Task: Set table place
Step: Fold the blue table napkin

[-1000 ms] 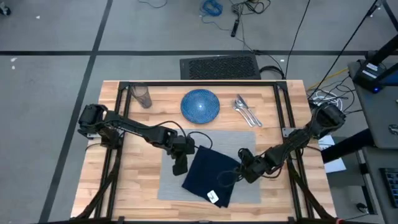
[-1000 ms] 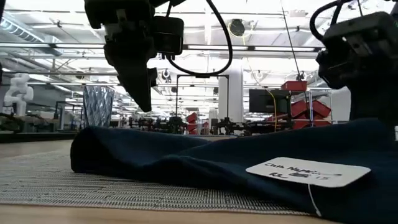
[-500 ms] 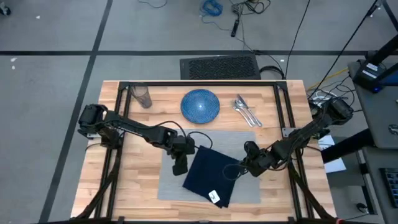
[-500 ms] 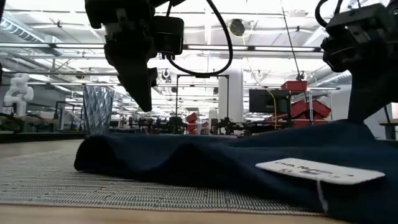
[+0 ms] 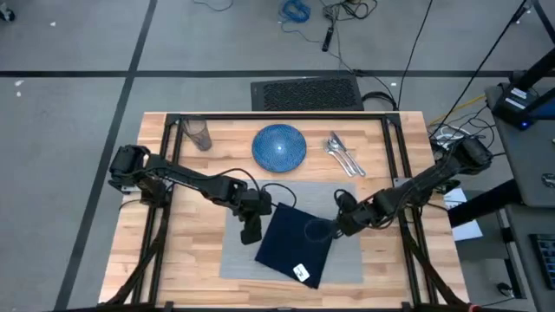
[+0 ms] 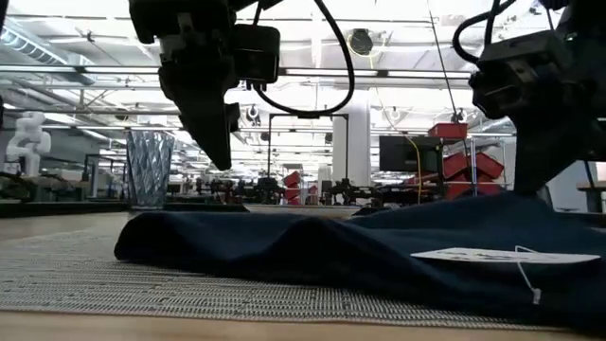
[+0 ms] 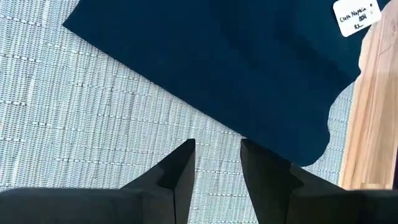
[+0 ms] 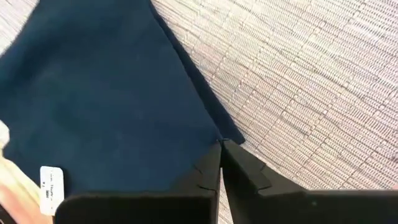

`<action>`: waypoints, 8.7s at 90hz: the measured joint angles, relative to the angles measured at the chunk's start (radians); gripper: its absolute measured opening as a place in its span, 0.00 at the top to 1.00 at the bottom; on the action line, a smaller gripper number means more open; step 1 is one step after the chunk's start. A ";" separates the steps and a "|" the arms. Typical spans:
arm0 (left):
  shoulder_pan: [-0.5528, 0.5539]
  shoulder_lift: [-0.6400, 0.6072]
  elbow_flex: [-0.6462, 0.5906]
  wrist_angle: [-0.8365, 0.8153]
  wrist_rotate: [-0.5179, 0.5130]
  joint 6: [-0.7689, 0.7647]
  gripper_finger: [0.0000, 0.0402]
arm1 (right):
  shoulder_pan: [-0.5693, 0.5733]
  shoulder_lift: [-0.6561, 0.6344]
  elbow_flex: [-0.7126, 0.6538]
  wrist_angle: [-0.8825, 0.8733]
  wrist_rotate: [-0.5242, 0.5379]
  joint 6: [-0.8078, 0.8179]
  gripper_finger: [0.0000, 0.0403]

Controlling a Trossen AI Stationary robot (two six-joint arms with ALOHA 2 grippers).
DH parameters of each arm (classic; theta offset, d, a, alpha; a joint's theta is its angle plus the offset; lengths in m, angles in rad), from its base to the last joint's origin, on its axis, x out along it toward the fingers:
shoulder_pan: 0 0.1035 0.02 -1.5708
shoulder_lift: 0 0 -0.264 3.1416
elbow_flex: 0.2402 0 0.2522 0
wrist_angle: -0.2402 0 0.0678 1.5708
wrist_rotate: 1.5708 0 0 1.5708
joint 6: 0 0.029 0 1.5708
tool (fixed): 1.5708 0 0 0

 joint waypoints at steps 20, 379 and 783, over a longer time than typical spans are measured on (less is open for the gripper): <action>0.000 0.000 0.000 0.000 0.000 0.000 0.72 | 0.002 0.030 0.001 -0.009 -0.004 0.015 0.98; 0.258 0.238 0.001 0.340 0.099 0.008 0.70 | 0.042 0.032 0.000 0.060 0.130 0.045 0.59; 0.150 0.296 0.000 0.443 0.315 -0.027 0.72 | 0.040 0.032 0.000 0.025 0.153 0.000 0.59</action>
